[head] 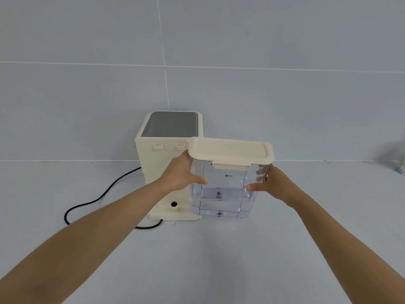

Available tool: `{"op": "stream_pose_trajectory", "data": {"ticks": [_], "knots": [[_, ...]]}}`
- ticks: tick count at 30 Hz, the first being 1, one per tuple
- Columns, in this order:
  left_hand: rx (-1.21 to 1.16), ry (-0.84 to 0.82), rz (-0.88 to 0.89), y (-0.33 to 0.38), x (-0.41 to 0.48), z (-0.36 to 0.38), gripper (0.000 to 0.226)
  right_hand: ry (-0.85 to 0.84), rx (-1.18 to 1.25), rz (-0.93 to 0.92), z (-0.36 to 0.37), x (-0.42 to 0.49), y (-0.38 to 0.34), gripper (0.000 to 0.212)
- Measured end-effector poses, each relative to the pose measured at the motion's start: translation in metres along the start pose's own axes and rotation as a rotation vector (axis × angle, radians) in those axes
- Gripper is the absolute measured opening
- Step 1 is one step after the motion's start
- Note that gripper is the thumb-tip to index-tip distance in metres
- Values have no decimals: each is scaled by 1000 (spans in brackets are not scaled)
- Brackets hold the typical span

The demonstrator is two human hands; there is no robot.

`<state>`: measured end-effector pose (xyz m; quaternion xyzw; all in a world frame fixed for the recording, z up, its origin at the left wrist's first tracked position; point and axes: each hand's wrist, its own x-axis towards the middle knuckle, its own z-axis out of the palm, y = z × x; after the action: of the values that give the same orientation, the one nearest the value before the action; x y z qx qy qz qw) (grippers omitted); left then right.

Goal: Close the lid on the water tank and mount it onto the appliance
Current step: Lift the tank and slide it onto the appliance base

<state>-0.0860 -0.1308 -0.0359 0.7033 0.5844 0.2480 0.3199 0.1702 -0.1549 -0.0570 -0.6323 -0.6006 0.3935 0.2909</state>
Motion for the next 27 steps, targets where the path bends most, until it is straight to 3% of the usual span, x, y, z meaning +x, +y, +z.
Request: {"op": "stream_pose_trajectory", "data": {"ticks": [8, 13, 21, 27], "knots": [[-24, 115, -103, -12, -13, -48, 73, -99, 47, -90, 30, 26, -45, 61], [-13, 145, -144, -22, -16, -72, 72, -126, 57, -84, 54, 40, -64, 40], [-50, 178, -184, -38, -11, -95, 70, -159, 27, -103, 74, 58, -88, 69], [-84, 166, -187, -51, -1, -101, 69, -167, 80, -116, 84, 68, -91, 58]]}}
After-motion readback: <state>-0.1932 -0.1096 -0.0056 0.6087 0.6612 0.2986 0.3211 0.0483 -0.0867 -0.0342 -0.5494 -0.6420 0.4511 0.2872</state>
